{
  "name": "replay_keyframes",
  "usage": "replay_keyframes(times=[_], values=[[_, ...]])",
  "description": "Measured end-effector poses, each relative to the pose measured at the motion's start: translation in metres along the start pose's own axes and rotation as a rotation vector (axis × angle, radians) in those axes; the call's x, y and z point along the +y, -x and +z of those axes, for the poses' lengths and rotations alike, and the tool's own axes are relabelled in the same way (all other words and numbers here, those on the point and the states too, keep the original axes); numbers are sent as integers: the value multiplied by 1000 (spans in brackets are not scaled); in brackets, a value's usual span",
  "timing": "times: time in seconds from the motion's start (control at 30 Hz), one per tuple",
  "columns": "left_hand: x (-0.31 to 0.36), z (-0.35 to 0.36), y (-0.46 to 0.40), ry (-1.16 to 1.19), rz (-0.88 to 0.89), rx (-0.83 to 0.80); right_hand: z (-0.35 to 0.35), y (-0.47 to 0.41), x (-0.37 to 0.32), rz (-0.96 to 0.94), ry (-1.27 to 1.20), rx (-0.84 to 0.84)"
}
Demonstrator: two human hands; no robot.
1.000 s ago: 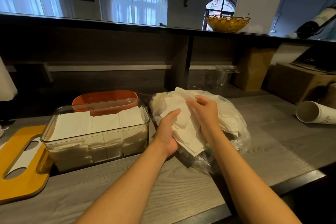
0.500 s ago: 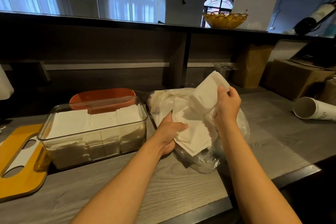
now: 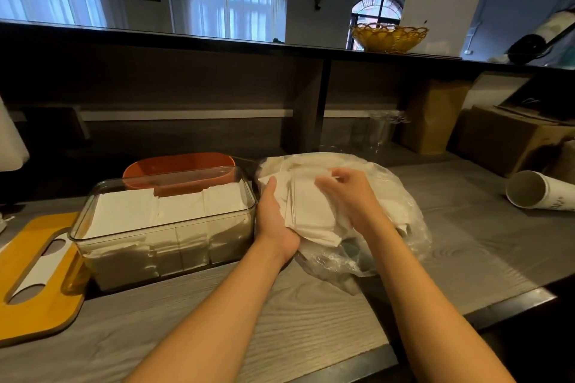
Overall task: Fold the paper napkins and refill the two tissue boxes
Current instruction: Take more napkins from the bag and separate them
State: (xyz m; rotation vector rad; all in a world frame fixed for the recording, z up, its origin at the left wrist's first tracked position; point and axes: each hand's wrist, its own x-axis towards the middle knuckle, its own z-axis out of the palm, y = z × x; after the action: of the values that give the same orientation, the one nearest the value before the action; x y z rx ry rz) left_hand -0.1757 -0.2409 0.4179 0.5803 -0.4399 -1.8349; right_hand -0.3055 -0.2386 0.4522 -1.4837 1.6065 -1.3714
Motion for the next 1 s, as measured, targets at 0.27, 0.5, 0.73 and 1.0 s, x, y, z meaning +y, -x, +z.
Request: replay_keyframes(times=[0.27, 0.5, 0.73, 1.0], values=[[-3, 1, -1, -210, 97, 97, -19, 4, -8, 178, -37, -60], [-2, -4, -11, -72, 146, 171, -31, 3, -12, 183, -121, 88], [-4, 0, -8, -24, 101, 146, -22, 5, -25, 210, -515, 224], [-6, 0, -9, -101, 141, 135, 13, 15, -19, 319, -83, -5]])
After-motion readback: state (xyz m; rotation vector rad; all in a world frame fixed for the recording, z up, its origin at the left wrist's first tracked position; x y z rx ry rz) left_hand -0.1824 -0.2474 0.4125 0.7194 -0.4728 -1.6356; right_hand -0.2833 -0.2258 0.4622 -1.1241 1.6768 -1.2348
